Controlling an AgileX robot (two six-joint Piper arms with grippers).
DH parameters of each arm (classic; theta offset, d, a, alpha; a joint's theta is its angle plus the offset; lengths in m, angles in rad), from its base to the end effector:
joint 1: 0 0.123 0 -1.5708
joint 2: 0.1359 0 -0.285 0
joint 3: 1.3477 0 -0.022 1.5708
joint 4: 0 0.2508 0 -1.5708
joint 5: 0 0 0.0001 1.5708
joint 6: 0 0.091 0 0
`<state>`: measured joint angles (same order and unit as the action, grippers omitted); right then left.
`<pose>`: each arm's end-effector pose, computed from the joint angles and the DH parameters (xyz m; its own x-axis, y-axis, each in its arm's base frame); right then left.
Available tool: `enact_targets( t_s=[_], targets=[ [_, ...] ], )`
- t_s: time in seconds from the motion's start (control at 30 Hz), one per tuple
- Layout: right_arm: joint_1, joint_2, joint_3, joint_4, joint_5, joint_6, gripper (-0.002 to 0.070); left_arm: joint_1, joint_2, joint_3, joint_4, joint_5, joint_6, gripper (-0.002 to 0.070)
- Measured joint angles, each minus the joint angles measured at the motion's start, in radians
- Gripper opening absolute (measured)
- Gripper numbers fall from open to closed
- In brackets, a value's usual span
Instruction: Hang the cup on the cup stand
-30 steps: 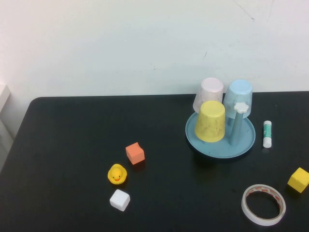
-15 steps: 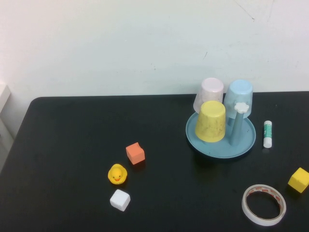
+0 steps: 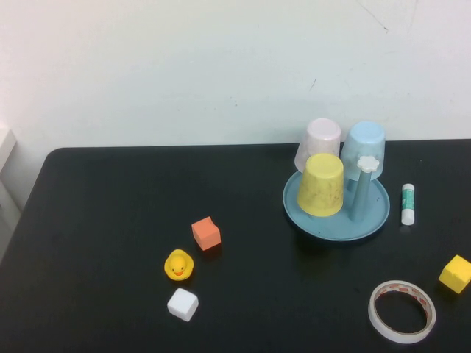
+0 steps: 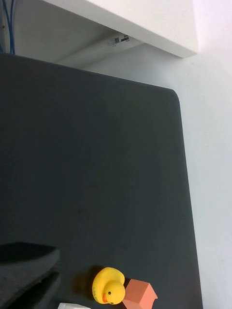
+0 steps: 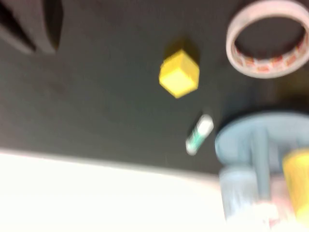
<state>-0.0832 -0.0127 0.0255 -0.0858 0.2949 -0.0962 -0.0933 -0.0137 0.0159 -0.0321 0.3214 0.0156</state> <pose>0.0540 -0.0068 0.1787 -0.2326 -0.1585 -0.9596 0.0671 0.9817 -0.1785 0.0533 -0.0059 0.1796 -0.2345 0.0070 -0.9721 0.0995 0.9949 -0.0168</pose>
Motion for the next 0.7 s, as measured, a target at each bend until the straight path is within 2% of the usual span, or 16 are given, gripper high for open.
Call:
enact_targets(
  t_s=[0.7],
  targets=[
    [-0.029, 0.000, -0.006, -0.019, 0.048, 0.083, -0.0001, 0.000, 0.000, 0.000, 0.000, 0.000, 0.000, -0.0001]
  ],
)
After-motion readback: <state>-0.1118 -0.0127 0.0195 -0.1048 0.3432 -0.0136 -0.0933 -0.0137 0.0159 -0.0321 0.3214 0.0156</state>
